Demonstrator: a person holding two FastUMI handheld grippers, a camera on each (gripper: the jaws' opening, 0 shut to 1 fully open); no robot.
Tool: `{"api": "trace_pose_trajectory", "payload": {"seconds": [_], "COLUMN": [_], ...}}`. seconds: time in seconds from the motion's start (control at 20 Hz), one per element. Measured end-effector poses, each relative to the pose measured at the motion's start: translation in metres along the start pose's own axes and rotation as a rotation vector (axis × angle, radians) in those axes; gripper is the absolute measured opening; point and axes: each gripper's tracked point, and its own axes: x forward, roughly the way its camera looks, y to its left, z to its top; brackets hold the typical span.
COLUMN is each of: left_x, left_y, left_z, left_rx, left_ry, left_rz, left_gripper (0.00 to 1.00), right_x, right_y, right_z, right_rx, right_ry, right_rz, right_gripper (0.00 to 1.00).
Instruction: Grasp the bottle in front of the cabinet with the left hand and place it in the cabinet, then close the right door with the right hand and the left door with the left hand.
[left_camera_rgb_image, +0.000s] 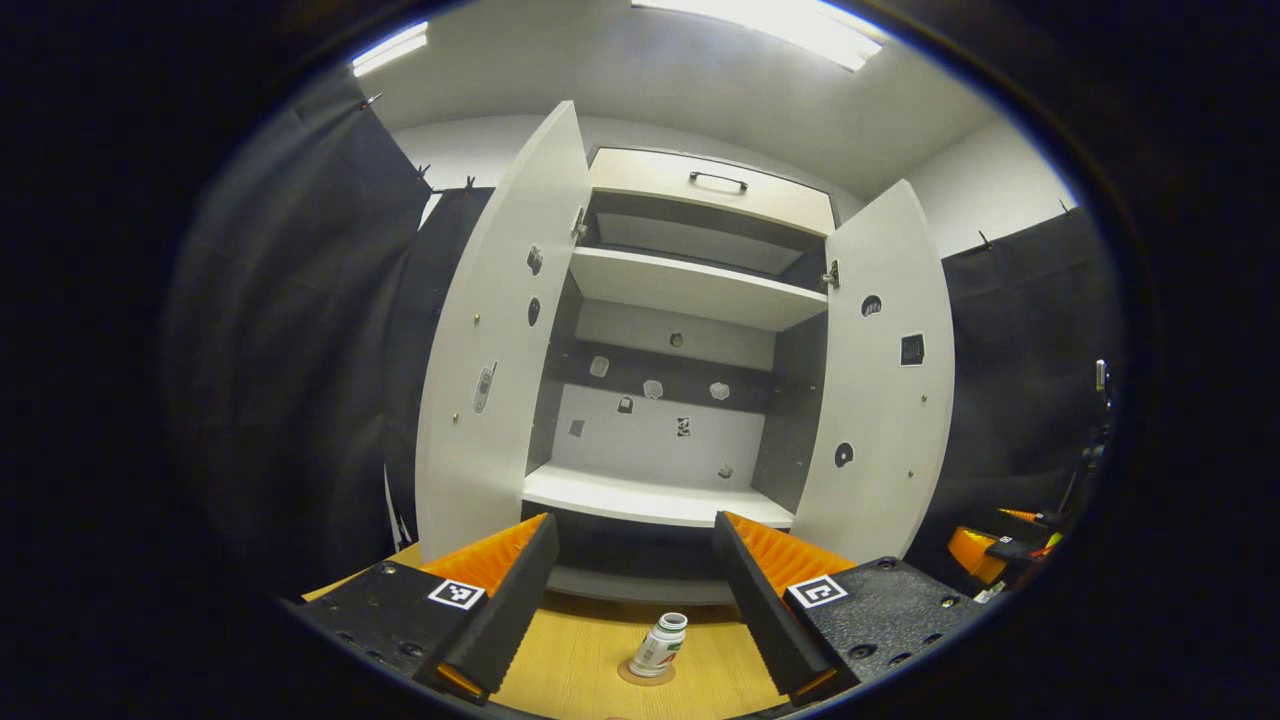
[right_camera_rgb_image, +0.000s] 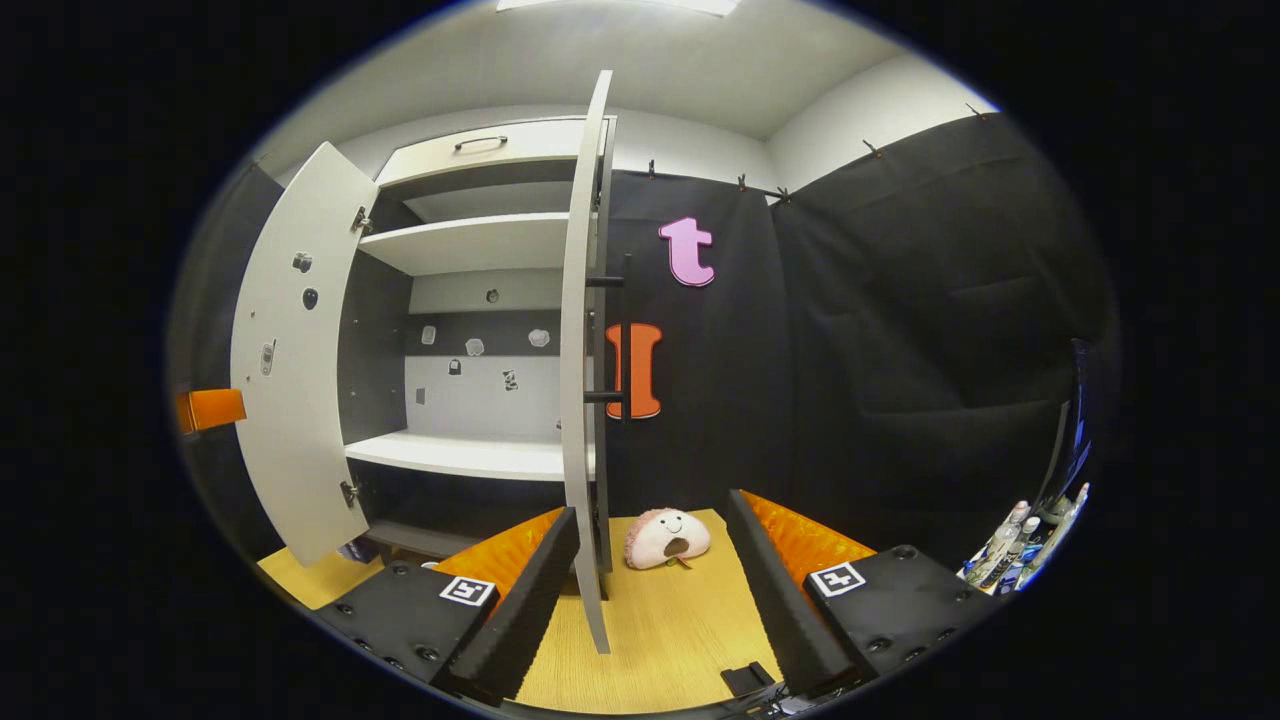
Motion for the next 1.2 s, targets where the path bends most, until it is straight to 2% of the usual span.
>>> {"api": "trace_pose_trajectory", "payload": {"seconds": [0.05,0.1,0.15,0.2,0.6,0.85,1.2], "left_x": [0.000,0.000,0.001,0.001,0.009,0.019,0.041], "left_y": [0.001,0.001,0.002,0.003,-0.006,-0.018,-0.043], "left_z": [-0.001,-0.002,-0.003,-0.004,-0.031,-0.071,-0.136], "left_rx": [0.000,-0.002,-0.005,-0.007,-0.009,0.048,0.015], "left_ry": [0.002,0.005,0.007,0.010,0.035,0.071,0.157], "left_rz": [0.000,0.000,0.001,0.003,-0.023,-0.049,-0.122], "left_gripper": [0.95,0.95,0.95,0.95,0.95,0.95,0.97], "right_x": [0.000,0.000,0.000,0.000,-0.004,-0.008,-0.012], "right_y": [0.001,0.000,-0.001,-0.002,-0.006,-0.006,-0.014], "right_z": [0.000,0.000,0.000,0.001,-0.001,-0.005,-0.009], "right_rx": [0.003,0.004,0.004,0.002,-0.007,-0.009,-0.015], "right_ry": [0.000,0.002,0.003,0.004,0.011,0.028,0.045], "right_rz": [0.000,-0.001,-0.004,-0.007,-0.021,-0.029,-0.053], "right_gripper": [0.89,0.98,0.98,0.89,0.89,0.89,0.89]}}
